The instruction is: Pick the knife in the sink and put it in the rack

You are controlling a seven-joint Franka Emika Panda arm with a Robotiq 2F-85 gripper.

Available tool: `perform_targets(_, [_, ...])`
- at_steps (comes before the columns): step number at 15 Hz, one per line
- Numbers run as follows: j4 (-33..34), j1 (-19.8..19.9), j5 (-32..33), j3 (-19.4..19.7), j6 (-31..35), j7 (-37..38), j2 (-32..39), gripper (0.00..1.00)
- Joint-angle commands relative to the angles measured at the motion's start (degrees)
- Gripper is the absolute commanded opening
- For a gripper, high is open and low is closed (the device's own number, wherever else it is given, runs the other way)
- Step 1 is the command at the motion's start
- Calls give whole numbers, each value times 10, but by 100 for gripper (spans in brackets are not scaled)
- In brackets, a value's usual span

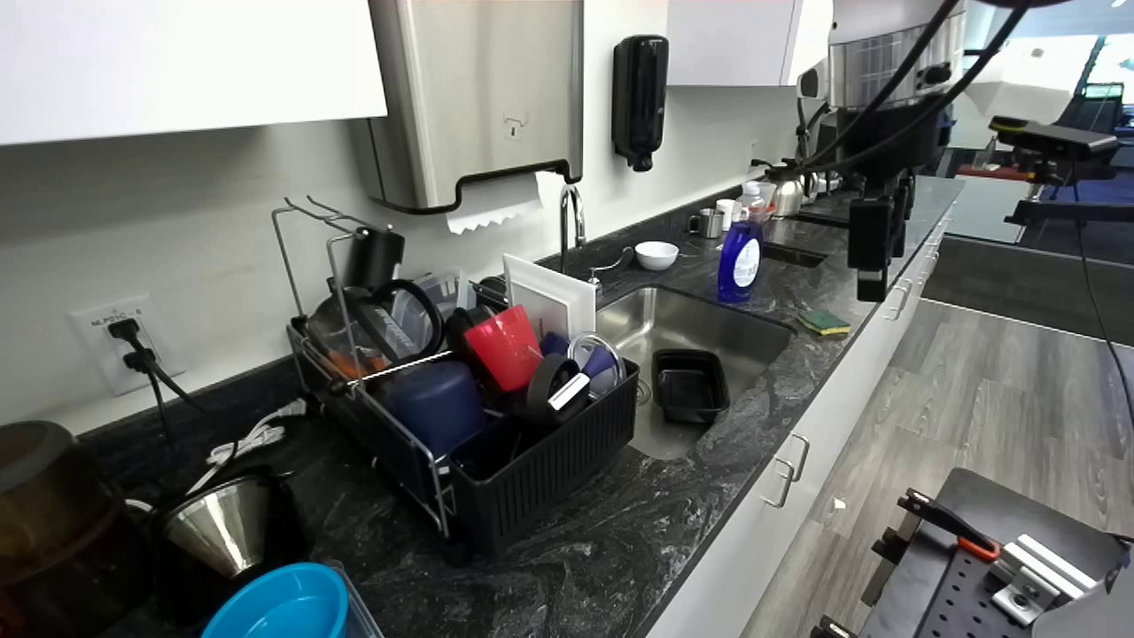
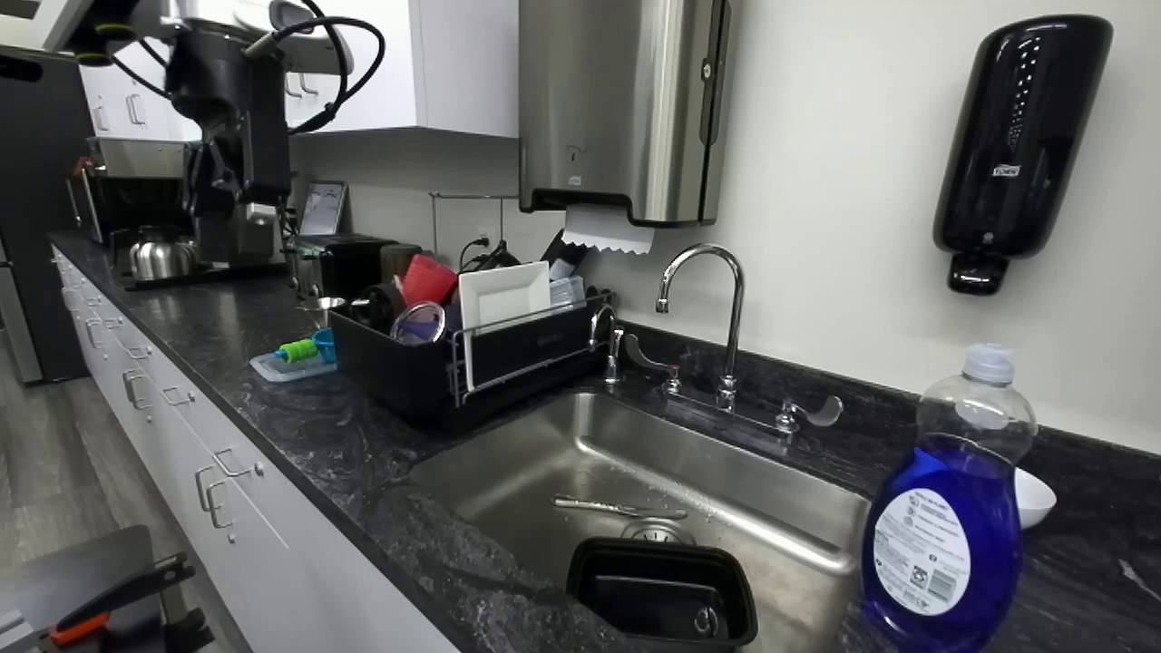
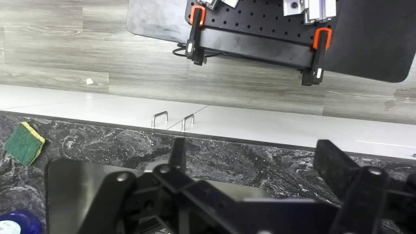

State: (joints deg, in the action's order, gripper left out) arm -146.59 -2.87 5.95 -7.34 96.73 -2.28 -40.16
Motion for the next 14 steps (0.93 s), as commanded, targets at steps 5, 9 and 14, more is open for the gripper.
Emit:
perform_targets(5, [-8,-13,3,28,44,-25,35,100])
perform_targets(9, [1,-11,5,9,-2,6,1,100])
perform_targets(14, [1,-11,5,9,-1,6,1,100])
